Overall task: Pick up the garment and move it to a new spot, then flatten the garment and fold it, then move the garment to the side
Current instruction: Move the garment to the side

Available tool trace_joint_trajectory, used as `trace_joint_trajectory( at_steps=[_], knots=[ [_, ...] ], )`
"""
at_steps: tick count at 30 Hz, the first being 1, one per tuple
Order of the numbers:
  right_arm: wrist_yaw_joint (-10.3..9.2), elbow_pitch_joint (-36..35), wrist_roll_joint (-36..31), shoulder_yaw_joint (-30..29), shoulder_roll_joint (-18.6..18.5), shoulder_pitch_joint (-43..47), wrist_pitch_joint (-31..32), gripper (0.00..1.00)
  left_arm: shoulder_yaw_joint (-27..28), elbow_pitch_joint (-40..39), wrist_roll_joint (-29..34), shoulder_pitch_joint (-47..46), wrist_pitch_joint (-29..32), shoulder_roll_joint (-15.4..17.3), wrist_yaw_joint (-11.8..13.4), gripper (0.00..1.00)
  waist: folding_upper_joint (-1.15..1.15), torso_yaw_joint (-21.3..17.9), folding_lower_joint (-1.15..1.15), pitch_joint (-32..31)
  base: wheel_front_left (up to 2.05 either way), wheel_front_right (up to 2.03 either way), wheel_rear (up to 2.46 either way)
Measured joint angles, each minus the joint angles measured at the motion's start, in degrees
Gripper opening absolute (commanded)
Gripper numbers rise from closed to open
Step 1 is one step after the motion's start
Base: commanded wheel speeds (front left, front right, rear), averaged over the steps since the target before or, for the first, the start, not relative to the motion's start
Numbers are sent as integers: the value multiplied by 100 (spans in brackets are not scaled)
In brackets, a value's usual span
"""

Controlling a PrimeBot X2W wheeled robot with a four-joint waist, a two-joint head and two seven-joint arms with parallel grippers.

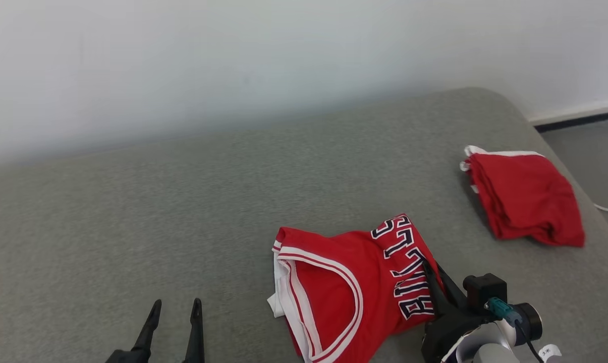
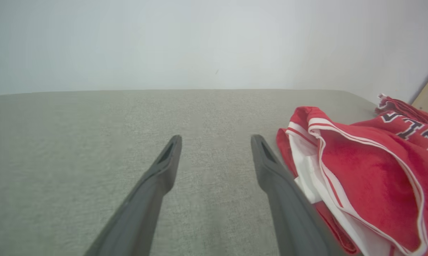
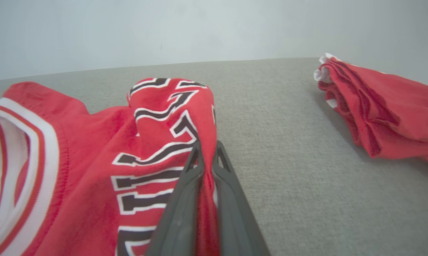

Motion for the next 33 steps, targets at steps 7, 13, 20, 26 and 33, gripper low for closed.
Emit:
trace_joint_trajectory(
  at_steps=[7,13,20,26,33],
  knots=[
    [0,-174,156,36,34,-81,0,0,-141,-2,37,-339,0,0,-48,100,0,-892,0,121,0,0,0],
    [0,-431,204,-200,37,-23,0,0,-474,38,74,-756,0,-13,-146,100,0,-1407,0,358,0,0,0],
    [0,-613,177,-133,66,-133,0,0,-559,130,116,-817,0,-13,-188,100,0,-1660,0,698,0,0,0],
    [0,-535,180,-94,-20,-817,0,0,-443,-4,181,-737,0,-12,-149,100,0,-1721,0,856,0,0,0],
    [0,-355,52,-677,-323,-1837,-1,0,-411,-7,490,-794,0,-13,-197,100,0,-1430,1,1031,0,0,0]
  ],
)
